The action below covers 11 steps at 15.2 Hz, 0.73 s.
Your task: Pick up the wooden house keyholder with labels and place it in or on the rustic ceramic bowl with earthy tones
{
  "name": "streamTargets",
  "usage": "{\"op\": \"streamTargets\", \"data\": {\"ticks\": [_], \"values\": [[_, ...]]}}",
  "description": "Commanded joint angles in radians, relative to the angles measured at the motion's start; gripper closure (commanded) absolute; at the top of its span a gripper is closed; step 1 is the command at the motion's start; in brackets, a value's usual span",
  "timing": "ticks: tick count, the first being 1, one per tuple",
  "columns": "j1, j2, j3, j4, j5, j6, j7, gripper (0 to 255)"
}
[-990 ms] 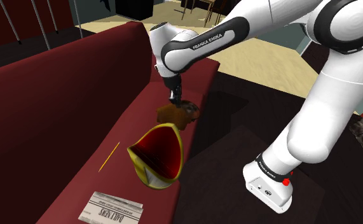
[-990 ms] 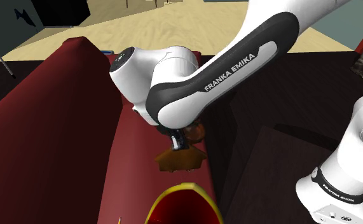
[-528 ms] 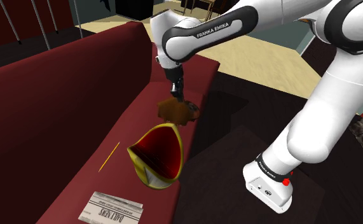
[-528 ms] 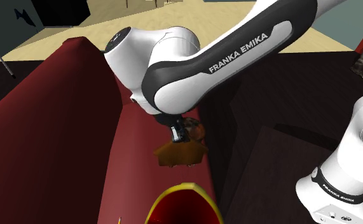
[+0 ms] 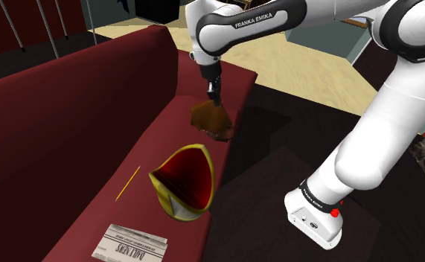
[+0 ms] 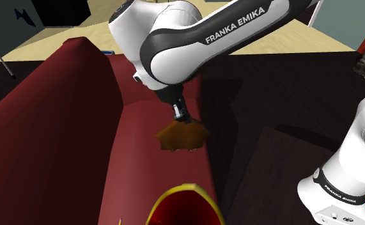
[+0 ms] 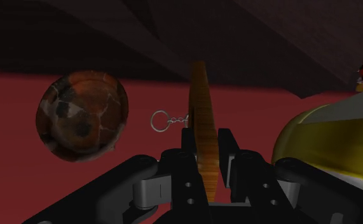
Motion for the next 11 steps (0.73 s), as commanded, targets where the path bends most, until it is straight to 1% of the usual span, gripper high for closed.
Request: {"op": "streamTargets", "data": {"ticks": [1,6,11], "values": [[-0.023,-0.005,-0.020,0.017,-0.012,-0.013,-0.044,255],[-0.078,0.020,-0.067,0.103,-0.044,-0.054,-0.149,255],[-0.129,0.068,-0.111,0.220,-0.073,-0.099,-0.253,255]]}}
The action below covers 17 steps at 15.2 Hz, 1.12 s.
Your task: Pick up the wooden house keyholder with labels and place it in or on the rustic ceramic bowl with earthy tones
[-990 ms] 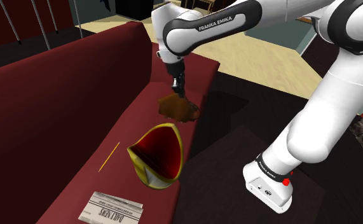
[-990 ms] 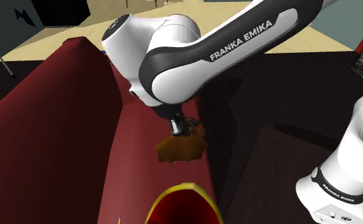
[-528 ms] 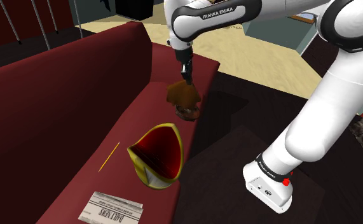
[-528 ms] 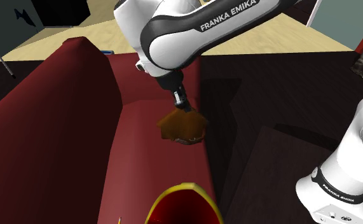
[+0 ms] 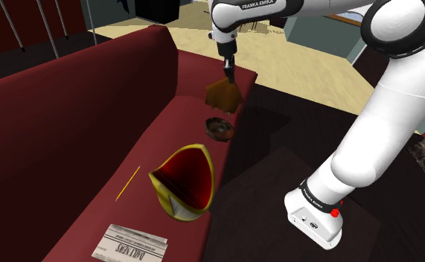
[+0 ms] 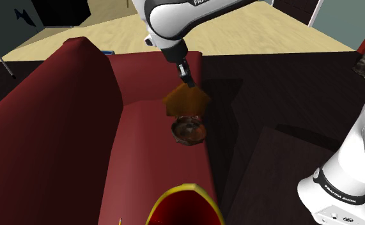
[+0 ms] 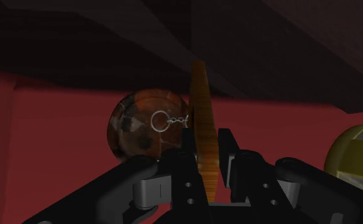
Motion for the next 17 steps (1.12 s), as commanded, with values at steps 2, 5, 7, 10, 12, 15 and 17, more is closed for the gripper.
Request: {"op": "streamTargets", "data": {"ticks": [2,5,7,10,12,15,17], "values": [[-0.030,0.040,-0.025,0.088,-0.017,-0.033,-0.065,255],[-0.059,0.087,-0.048,0.185,-0.031,-0.066,-0.128,255],[-0.067,0.103,-0.054,0.203,-0.034,-0.064,-0.142,255],[-0.069,0.109,-0.054,0.171,-0.035,-0.028,-0.132,255],[-0.070,0.113,-0.055,0.150,-0.036,-0.004,-0.125,255],[-0.071,0.121,-0.055,0.122,-0.038,0.031,-0.116,255],[-0.072,0.128,-0.056,0.105,-0.039,0.055,-0.110,255]]}}
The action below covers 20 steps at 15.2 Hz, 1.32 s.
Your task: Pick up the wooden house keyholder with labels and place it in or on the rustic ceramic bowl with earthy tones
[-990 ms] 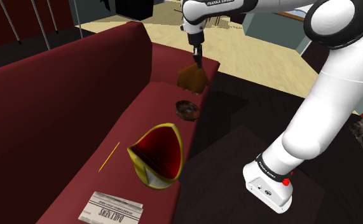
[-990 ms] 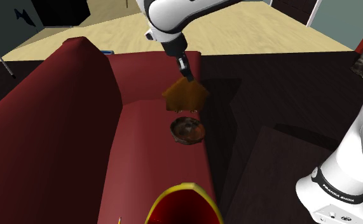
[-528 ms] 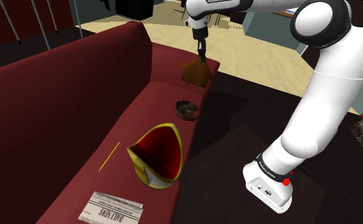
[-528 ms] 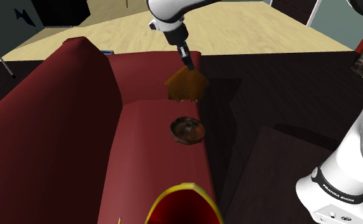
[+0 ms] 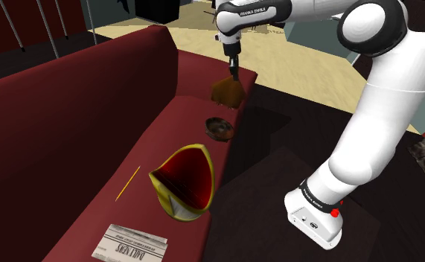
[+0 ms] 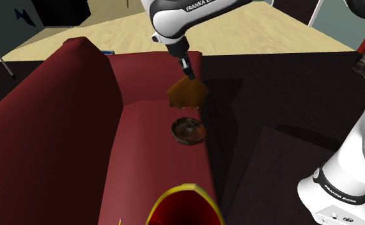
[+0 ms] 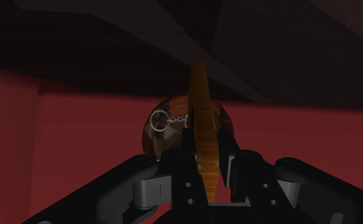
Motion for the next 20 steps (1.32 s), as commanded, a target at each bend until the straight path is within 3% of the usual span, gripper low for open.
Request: {"op": "streamTargets", "data": {"ticks": [1,20], "values": [[-0.001,0.009,-0.001,-0.016,-0.002,0.025,0.007,255],[-0.005,0.110,-0.007,-0.128,-0.025,0.230,0.068,255]]}}
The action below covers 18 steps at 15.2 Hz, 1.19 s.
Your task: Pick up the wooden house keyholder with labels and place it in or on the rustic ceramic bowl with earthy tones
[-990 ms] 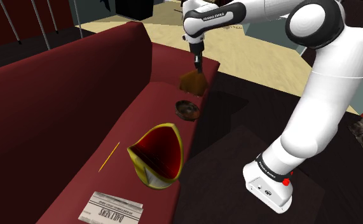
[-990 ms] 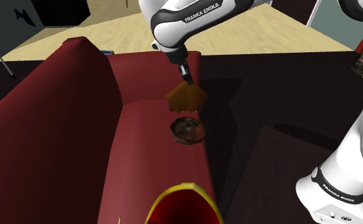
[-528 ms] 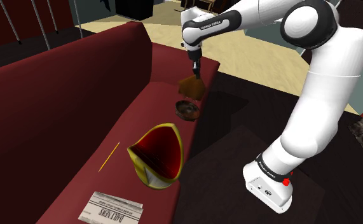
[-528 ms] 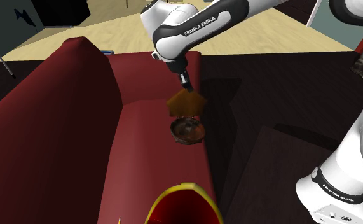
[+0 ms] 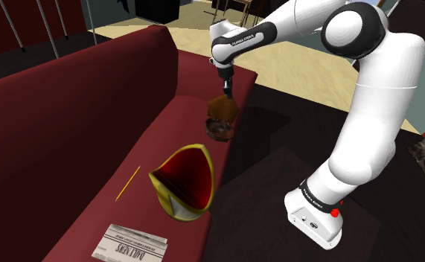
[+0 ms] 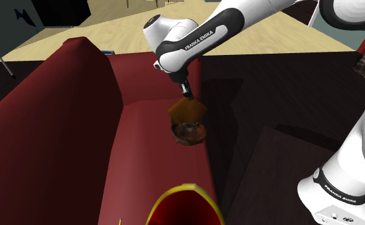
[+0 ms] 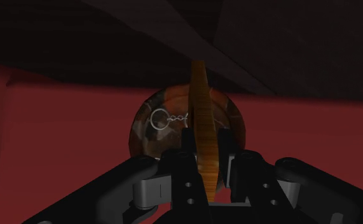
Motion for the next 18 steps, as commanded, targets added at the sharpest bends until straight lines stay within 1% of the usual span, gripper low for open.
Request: {"op": "streamTargets", "data": {"ticks": [1,8,9,14,18], "values": [[-0.001,0.007,-0.001,-0.007,-0.002,0.014,0.003,255],[-0.001,0.007,-0.001,-0.007,-0.002,0.014,0.003,255],[-0.001,0.007,-0.001,-0.007,-0.002,0.014,0.003,0],[-0.001,0.007,-0.001,-0.007,-0.002,0.014,0.003,0],[0.019,-0.004,0.010,0.100,0.014,-0.106,-0.009,0]]}}
